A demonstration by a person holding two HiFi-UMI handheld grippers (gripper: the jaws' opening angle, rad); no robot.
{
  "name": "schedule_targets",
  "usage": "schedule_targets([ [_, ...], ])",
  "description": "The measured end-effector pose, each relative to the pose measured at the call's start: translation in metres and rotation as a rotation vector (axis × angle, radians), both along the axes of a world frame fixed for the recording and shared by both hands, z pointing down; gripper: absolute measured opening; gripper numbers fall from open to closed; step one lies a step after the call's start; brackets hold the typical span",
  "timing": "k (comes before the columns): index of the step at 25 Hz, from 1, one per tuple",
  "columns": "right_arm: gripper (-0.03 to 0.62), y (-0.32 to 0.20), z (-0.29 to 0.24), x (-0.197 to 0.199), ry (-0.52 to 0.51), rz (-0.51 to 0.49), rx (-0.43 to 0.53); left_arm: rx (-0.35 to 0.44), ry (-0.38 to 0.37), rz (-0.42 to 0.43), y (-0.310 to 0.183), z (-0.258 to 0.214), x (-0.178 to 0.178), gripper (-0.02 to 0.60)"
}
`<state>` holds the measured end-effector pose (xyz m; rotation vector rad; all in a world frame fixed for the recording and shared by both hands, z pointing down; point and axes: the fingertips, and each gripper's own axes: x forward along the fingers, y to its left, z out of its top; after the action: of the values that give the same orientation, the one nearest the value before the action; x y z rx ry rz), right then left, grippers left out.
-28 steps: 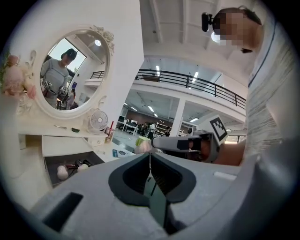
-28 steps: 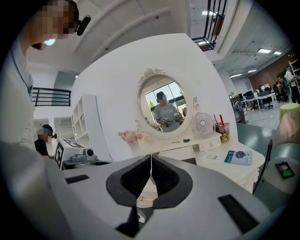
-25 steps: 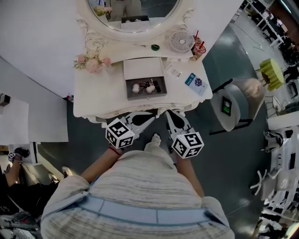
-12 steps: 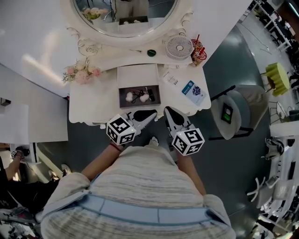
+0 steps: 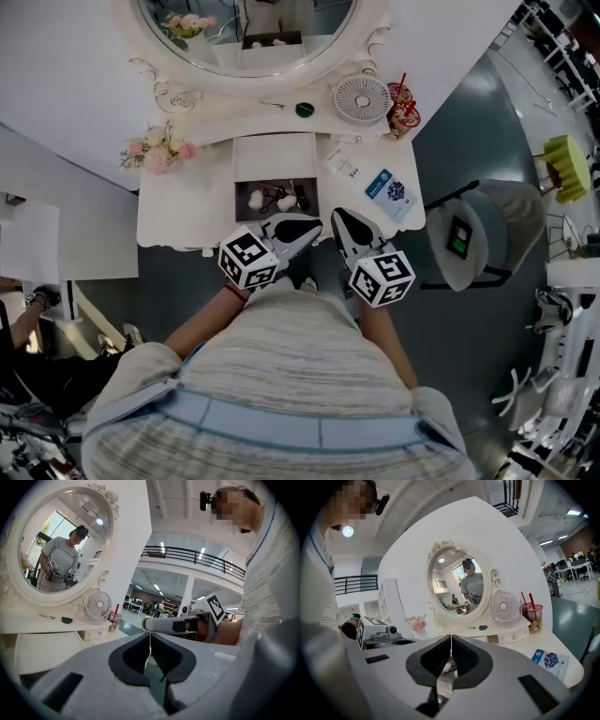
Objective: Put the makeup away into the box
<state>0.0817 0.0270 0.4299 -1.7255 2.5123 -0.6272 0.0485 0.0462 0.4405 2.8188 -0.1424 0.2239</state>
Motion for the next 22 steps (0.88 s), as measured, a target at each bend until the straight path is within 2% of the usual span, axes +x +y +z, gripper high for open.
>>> schedule_targets([
  [7,0.011,-0.018,0.000,-0.003,0.006,0.000,-0.003,0.004,0.002,0.022,-0.022,-0.002,0.003,0.015],
  [16,0.011,-0.044,-0.003,0.003,-0.011,0.059,-0.012,0.002,-0.022,0.063,-0.062,-0.005,0.005,0.015],
  [22,0.011,-0.052,0.000,0.004,-0.015,0.071,-0.017,0.000,-0.037,0.082,-0.072,0.002,0.003,0.014],
])
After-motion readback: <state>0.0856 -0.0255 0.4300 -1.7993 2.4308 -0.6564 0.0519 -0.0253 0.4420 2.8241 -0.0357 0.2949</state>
